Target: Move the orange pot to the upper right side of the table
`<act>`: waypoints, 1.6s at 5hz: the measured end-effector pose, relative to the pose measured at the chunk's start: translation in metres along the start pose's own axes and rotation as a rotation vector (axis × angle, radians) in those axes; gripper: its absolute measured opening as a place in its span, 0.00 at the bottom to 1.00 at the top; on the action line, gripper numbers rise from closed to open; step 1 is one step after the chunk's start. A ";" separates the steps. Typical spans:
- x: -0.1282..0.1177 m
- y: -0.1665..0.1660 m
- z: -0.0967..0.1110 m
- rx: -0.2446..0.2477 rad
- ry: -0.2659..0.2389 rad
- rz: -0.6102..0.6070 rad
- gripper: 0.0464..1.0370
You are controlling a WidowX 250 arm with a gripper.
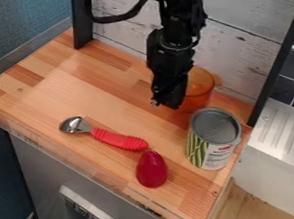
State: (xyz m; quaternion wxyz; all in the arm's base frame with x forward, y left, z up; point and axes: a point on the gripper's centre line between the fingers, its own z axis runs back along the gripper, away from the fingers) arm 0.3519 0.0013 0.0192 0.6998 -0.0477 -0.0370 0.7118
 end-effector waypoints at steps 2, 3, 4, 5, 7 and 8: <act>0.002 0.000 -0.012 0.022 -0.010 -0.017 0.07; 0.001 0.003 -0.012 0.041 -0.001 -0.024 0.25; 0.003 0.003 -0.012 0.034 -0.011 -0.007 0.55; 0.005 0.002 0.000 0.011 -0.013 0.004 0.85; 0.013 0.000 0.053 -0.097 -0.003 0.006 0.97; 0.019 0.007 0.068 -0.156 -0.013 -0.020 0.96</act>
